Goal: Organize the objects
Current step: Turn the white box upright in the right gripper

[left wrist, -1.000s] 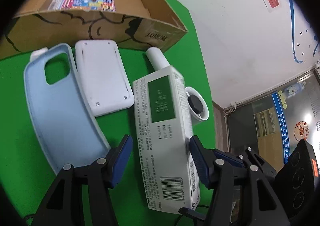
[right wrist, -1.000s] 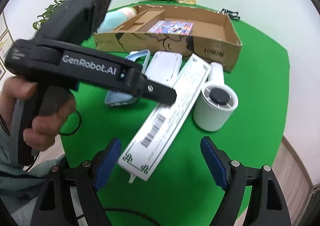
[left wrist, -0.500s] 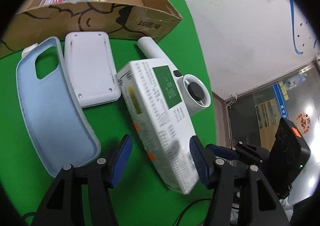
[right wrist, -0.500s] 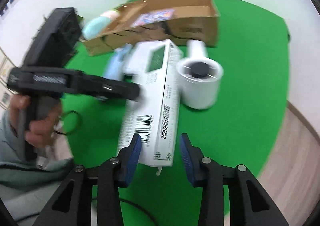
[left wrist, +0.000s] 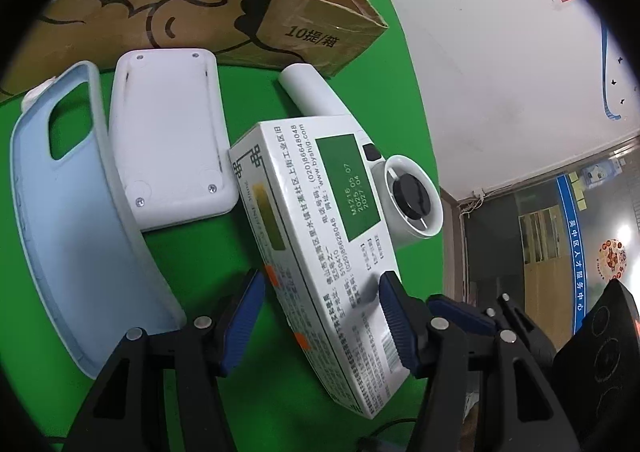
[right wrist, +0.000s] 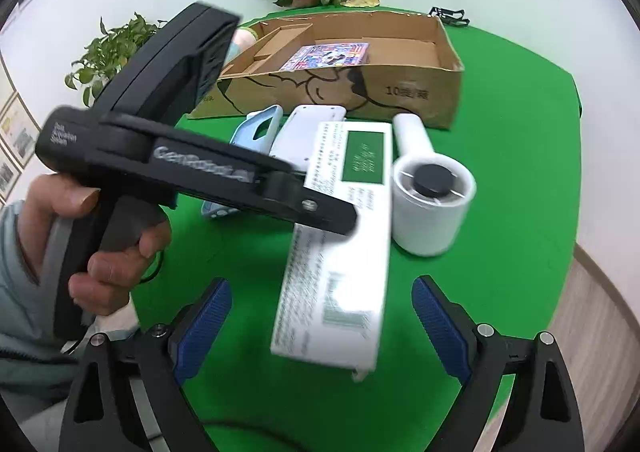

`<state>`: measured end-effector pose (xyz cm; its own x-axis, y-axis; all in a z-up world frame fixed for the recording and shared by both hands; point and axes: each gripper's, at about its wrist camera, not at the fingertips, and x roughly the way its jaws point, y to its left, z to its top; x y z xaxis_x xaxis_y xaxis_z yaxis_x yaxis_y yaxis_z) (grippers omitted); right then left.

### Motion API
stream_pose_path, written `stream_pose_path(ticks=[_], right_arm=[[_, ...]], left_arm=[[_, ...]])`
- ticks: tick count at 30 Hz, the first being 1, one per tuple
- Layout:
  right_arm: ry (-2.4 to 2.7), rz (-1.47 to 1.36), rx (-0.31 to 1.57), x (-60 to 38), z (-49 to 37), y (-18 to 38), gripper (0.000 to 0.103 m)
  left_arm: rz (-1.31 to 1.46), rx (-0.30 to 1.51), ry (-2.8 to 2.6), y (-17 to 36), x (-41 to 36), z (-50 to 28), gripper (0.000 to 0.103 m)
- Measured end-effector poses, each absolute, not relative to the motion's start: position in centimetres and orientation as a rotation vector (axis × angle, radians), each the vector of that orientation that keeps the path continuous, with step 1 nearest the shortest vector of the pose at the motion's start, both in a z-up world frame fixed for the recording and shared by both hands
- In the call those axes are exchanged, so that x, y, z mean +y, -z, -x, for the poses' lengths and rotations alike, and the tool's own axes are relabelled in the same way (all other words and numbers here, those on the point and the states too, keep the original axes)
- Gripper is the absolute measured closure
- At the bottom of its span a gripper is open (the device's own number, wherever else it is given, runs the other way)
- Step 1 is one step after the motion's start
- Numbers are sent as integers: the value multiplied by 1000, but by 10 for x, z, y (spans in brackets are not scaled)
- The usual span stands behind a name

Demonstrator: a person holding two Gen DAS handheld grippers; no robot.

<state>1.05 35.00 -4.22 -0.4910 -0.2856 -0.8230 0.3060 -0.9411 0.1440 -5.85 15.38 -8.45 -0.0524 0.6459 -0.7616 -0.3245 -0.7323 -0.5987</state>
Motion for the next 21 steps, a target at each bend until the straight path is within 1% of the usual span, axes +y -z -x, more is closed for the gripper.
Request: stream_pose_path(ticks=[1, 2, 3, 4, 5, 6, 9, 10, 13, 15, 16, 17, 19, 21], right_arm=[[2452, -1363, 32, 345, -6, 45, 14], [2458, -1380, 45, 341, -2, 49, 21], [2469, -1395, 63, 332, 15, 58, 25], [2481, -1406, 90, 328, 17, 60, 34], [2486, -1419, 111, 325, 18, 63, 39], [2485, -1435, 116, 323, 17, 65, 39], [2492, -1426, 103, 323, 15, 64, 40], [2492, -1425, 87, 324, 13, 62, 40], [2462, -1439, -33, 332, 10, 64, 41], [2444, -1442, -100, 338, 10, 67, 42], [2438, -1443, -130, 341, 13, 69, 71], [2435, -1462, -166, 345, 13, 68, 82], [2400, -1460, -266, 354, 18, 71, 85], [2386, -1469, -271, 355, 20, 73, 85]], left_arm=[[1556, -351, -1853, 85, 155, 58, 45], [1555, -351, -1851, 85, 156, 57, 45], [1554, -347, -1853, 85, 155, 57, 45], [1555, -344, -1855, 85, 155, 57, 45], [1556, -345, -1857, 86, 154, 55, 45], [1557, -348, -1856, 87, 154, 56, 45], [1574, -362, -1855, 93, 153, 59, 51], [1579, -372, -1850, 93, 153, 60, 51], [1582, -387, -1847, 96, 148, 60, 54], [1596, -382, -1855, 99, 145, 61, 53], [1591, -371, -1887, 100, 141, 60, 53], [1596, -399, -1872, 101, 138, 61, 53], [1609, -430, -1858, 104, 132, 62, 56], [1608, -443, -1851, 106, 130, 61, 55]])
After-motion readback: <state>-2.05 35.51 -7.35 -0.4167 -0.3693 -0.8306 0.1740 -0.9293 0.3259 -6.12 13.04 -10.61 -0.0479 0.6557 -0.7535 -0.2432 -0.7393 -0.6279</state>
